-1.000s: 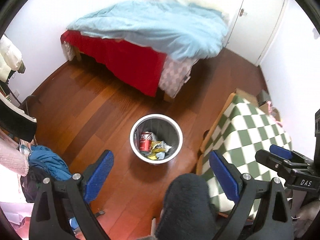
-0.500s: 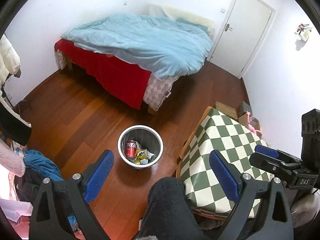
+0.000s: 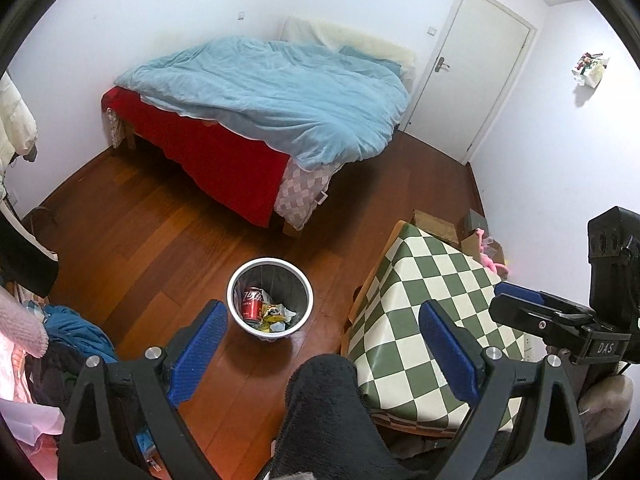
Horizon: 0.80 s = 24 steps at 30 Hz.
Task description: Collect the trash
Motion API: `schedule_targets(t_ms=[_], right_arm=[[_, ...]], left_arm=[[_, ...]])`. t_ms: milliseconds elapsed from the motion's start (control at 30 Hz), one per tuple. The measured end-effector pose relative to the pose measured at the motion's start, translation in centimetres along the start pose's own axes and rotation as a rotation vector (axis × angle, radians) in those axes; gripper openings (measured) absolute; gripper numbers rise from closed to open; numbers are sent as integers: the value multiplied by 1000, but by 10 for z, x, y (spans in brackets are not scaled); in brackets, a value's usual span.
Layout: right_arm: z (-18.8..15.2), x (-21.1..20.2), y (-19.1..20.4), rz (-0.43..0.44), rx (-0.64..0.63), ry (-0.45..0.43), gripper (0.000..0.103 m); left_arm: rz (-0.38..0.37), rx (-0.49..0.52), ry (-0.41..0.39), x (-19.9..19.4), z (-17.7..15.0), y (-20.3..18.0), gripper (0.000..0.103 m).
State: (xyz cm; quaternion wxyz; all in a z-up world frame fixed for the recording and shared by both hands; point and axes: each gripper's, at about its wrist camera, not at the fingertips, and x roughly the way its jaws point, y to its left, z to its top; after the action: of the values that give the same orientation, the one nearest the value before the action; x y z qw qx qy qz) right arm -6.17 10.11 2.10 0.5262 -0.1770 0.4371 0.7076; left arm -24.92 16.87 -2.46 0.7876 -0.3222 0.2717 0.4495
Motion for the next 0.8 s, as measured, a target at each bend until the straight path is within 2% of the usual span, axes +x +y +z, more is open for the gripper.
schedule_targets(t_ms=[100,167,800], right_arm=[[0,0,1,3,-2,3,103],[-1,0,1,8,0,4,103],[-6,-6,-2,11,3,7,103]], left_arm=[[-14,5,0,-1,0,-1,98],[-17,11,4,0,0,-2,103],[-49,28,-7,-11,3,-4,103]])
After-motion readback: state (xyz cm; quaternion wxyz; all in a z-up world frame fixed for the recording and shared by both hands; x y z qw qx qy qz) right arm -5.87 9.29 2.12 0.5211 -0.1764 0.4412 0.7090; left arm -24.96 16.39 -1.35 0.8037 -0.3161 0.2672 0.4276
